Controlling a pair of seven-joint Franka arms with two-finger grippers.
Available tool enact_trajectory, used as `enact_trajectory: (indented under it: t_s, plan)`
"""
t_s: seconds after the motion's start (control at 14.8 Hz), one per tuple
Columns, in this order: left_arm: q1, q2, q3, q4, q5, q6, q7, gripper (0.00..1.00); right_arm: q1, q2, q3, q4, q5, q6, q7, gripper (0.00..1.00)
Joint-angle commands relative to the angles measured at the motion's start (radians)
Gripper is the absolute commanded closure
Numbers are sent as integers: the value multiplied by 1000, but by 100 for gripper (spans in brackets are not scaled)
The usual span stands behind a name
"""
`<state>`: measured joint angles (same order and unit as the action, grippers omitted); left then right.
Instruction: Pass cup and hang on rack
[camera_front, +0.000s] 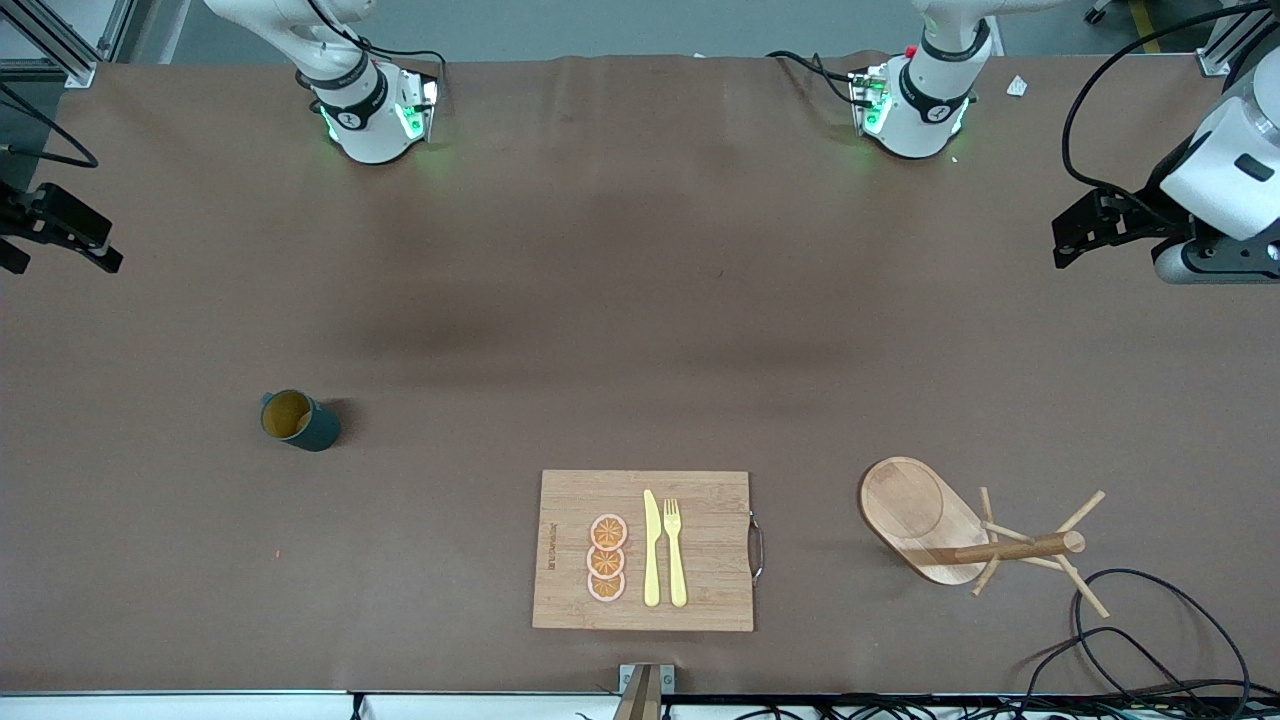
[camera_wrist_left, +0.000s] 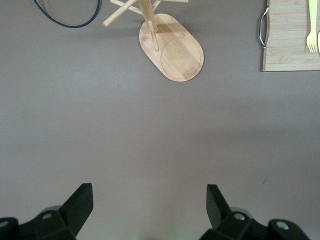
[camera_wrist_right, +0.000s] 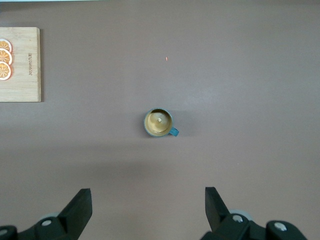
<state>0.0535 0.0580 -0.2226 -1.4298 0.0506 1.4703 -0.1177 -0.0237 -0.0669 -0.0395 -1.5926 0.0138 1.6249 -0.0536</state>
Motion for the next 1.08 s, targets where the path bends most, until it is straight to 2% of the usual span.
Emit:
enact_trajectory:
  t_s: [0.0,0.14,0.47,0.75,1.02]
  plan:
    - [6,-15,2,2,2,-15,18,0,-25,-11,13,-3,0,-5,-44,0]
    - [6,-14,2,3,3,-15,0,0,-24,-13,13,-3,-9,-42,-48,0]
    - [8,-3,2,3,14,-13,1,0,-30,-1,13,-1,-11,-34,-49,0]
    - [3,-7,-3,2,8,-15,0,0,-21,82,13,-15,-11,-34,-48,0]
    - [9,-17,3,2,5,-18,16,0,-2,202,16,-27,-14,44,-14,0]
